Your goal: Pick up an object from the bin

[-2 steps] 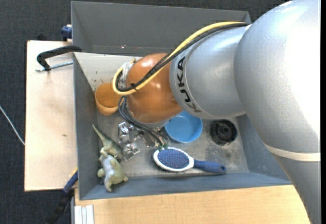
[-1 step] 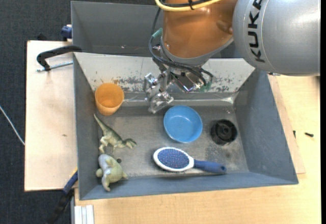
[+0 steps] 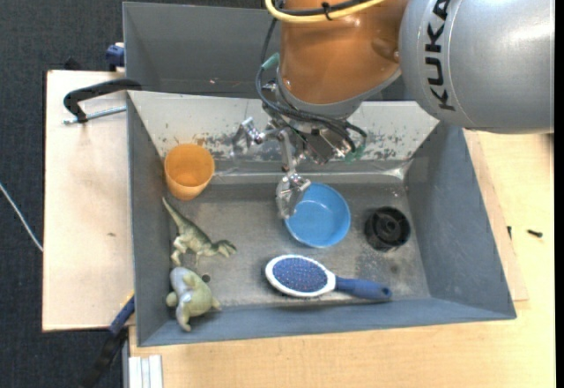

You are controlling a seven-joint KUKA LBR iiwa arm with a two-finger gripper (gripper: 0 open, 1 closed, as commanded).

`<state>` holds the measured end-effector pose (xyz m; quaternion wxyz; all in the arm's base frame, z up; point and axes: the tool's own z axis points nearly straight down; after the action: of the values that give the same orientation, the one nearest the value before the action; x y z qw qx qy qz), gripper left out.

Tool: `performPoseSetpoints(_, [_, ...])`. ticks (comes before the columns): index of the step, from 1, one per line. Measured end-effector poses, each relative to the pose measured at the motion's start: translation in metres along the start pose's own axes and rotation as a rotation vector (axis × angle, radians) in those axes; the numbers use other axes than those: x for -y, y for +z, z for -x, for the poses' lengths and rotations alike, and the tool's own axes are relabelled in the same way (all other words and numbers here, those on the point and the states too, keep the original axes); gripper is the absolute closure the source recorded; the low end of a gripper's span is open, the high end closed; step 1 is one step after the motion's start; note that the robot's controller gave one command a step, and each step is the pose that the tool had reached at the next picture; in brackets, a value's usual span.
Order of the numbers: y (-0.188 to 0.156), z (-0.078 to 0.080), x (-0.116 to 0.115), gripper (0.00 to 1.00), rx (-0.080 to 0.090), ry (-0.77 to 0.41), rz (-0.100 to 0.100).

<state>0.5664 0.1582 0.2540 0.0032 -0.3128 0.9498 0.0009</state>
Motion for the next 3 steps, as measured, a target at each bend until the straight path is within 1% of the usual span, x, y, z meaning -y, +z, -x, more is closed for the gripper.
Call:
performPoseSetpoints(1, [0.164,-0.021,-0.014,0.00,-0.011,-0.019,0.004])
performPoseSetpoints(2, [0.183,0.029,-0.072,0.00,0.000,0.381,0.001])
performPoseSetpoints(3, [0.182,0.028,-0.071,1.00,-0.001,0.384,0.000])
